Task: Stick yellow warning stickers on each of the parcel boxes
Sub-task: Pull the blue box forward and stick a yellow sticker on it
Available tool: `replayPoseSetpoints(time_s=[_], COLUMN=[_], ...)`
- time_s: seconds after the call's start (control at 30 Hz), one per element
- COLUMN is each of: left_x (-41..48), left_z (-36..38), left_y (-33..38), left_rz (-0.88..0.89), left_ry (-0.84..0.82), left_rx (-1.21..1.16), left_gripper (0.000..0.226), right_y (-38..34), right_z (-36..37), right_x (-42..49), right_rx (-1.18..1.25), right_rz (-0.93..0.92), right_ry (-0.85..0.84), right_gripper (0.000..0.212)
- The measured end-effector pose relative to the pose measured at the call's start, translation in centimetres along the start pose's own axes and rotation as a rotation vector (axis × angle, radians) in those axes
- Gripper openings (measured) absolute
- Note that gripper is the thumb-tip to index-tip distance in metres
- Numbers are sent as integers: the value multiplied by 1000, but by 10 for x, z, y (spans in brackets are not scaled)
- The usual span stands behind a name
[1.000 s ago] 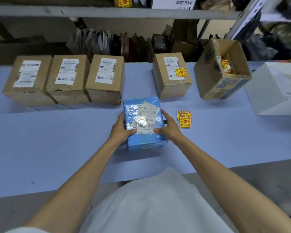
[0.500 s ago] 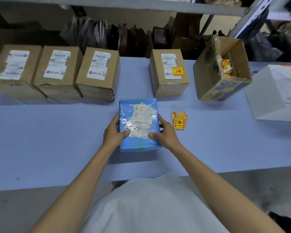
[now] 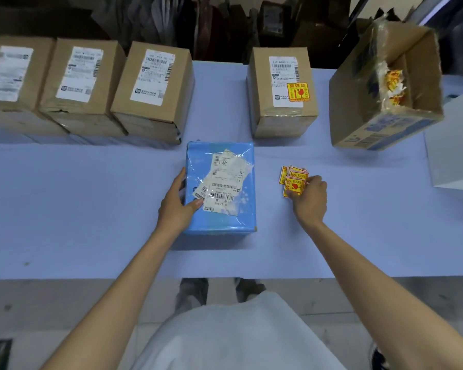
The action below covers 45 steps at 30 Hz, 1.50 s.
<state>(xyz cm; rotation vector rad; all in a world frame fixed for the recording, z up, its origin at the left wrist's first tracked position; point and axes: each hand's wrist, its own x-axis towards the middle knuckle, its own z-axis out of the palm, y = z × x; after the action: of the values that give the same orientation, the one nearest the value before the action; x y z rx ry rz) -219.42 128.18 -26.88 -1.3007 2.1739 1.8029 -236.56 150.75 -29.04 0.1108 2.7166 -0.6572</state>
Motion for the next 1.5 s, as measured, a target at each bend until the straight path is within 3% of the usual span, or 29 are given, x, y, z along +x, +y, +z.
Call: replayPoseSetpoints(time_s=[0.37, 0.53, 0.6, 0.67, 0.73, 0.8, 0.9, 1.07, 1.2, 1.5], left_x=[-1, -5, -10, -16, -19, -19, -11, -9, -3, 10], left_z=[0, 2, 8, 17, 26, 32, 30, 13, 3, -8], left_y=[2, 16, 29, 43, 60, 74, 79, 76, 75, 92], left_rz=[-19, -39, 84, 269, 283, 164, 128, 166, 162, 225], left_ry=[8, 56, 202, 258, 148, 12, -28, 17, -46, -145], left_rx=[1, 100, 277, 291, 163, -12, -185, -176, -158, 154], left_gripper=[82, 87, 81, 60, 39, 20, 5, 6, 14, 6], right_y=[2, -7, -22, -44, -70, -90, -109, -117, -117, -122], right_z=[-10, -15, -15, -16, -18, -19, -20, -17, -15, -21], right_x=[-1, -11, -18, -29, -44, -58, -70, -74, -71, -59], right_rx=[273, 431, 582, 744, 835, 862, 868, 846, 827, 781], right_rz=[224, 150, 134, 97, 34, -41, -143, -203, -210, -274], right_ry=[39, 5, -68, -187, -296, -363, -447, -479, -474, -436], right_gripper=[49, 20, 14, 12, 11, 14, 17, 18, 20, 16])
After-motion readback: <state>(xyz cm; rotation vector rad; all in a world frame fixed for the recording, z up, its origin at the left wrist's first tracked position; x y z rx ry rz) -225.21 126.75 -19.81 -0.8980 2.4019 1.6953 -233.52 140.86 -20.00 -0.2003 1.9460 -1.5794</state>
